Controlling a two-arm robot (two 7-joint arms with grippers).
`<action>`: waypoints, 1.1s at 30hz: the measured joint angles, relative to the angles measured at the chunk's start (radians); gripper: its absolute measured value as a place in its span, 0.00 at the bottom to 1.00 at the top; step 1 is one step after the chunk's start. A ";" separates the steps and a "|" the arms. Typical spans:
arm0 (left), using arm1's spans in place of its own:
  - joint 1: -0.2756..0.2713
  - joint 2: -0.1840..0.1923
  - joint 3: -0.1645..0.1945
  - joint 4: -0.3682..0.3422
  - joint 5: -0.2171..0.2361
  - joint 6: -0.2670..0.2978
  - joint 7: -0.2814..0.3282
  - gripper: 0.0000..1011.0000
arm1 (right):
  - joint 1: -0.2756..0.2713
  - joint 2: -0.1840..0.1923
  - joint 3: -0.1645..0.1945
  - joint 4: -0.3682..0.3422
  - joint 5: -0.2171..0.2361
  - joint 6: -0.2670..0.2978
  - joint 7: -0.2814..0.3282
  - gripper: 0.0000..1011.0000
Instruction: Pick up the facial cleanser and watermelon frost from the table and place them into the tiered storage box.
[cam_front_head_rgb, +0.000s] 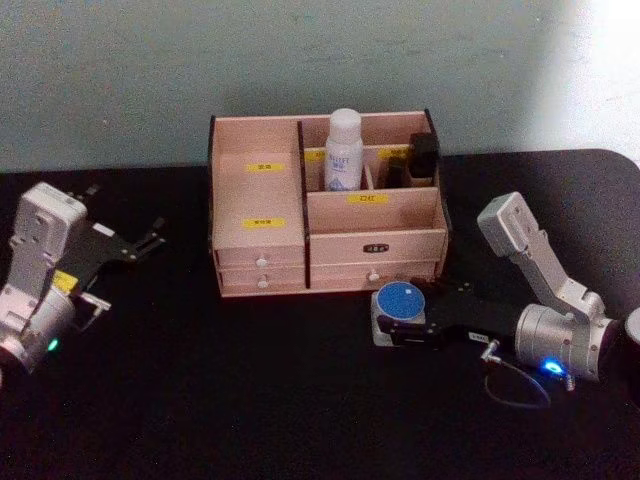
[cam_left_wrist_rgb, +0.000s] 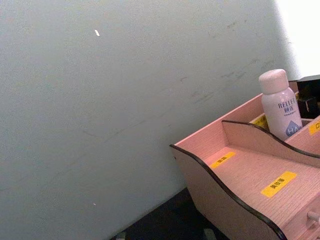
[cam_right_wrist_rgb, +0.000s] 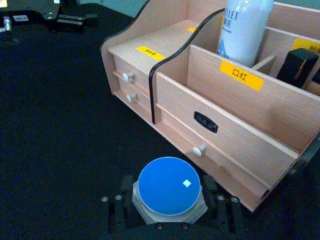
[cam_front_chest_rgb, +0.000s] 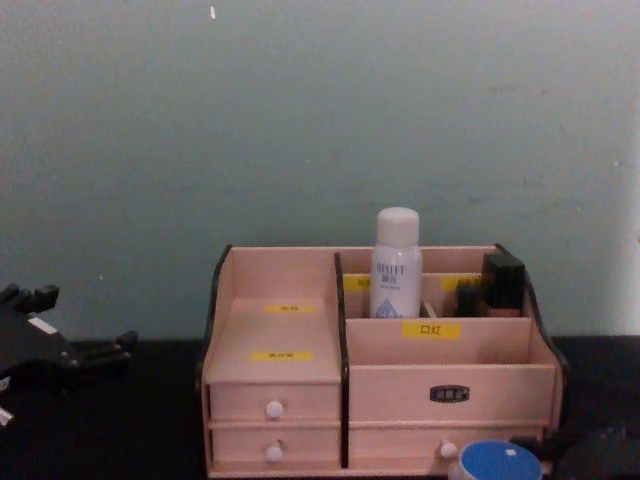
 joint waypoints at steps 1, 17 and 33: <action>0.000 0.000 0.000 0.000 0.000 0.000 0.000 0.99 | 0.000 0.000 0.000 0.000 0.000 0.000 0.000 0.89; 0.000 0.000 0.000 0.000 0.000 0.000 0.000 0.99 | -0.001 0.001 0.001 -0.001 0.001 -0.001 0.000 0.72; 0.000 0.000 0.000 0.000 0.000 0.000 0.000 0.99 | -0.052 0.062 0.037 -0.131 0.061 -0.004 0.022 0.72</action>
